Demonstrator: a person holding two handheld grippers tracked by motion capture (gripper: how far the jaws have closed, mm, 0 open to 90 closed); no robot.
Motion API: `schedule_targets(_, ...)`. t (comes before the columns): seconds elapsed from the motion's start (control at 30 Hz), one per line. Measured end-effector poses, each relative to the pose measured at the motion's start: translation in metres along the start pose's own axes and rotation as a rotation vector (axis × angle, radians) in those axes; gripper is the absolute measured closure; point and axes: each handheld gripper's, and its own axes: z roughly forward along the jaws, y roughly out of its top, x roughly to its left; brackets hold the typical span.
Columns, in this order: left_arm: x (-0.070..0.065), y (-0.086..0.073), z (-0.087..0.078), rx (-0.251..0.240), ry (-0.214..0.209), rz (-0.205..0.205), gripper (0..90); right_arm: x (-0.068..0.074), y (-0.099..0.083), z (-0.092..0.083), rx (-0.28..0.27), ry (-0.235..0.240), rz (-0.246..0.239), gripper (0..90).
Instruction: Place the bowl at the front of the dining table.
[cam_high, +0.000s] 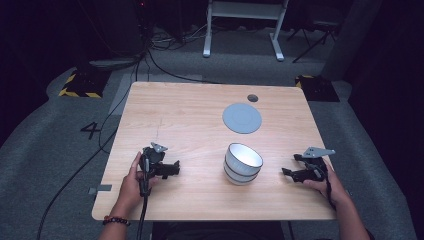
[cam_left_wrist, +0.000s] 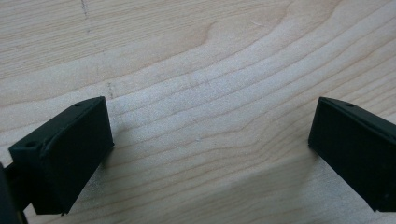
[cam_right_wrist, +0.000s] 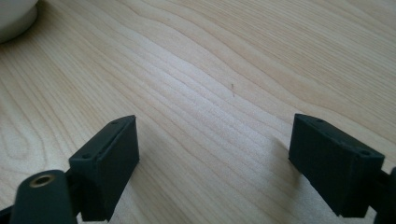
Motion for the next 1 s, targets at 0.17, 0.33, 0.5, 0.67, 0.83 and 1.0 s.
schedule_targets(0.17, 0.0, 0.0, 0.0, 0.0, 0.0, 0.0, 0.0, -0.001, 0.001, 0.001, 0.002, 0.005, -0.007, 15.7)
schedule_targets(0.33, 0.0, 0.0, 0.0, 0.001, 0.0, 0.001, 0.0, -0.002, 0.0, 0.0, 0.008, 0.02, -0.021, 15.7)
schedule_targets(0.5, 0.0, 0.0, 0.0, 0.0, 0.0, 0.006, 0.0, -0.002, 0.001, -0.001, 0.008, 0.023, -0.018, 18.5)
schedule_targets(0.67, 0.001, 0.0, 0.0, 0.002, -0.003, 0.004, 0.0, 0.0, 0.004, -0.007, -0.014, 0.047, -0.019, 19.8)
schedule_targets(0.83, 0.0, 0.0, 0.0, 0.002, -0.004, 0.003, 0.0, 0.005, 0.011, -0.014, -0.037, 0.07, -0.027, 19.6)
schedule_targets(1.0, 0.001, 0.0, 0.0, 0.002, -0.006, 0.003, 0.0, 0.01, 0.016, -0.019, -0.055, 0.087, -0.048, 19.7)
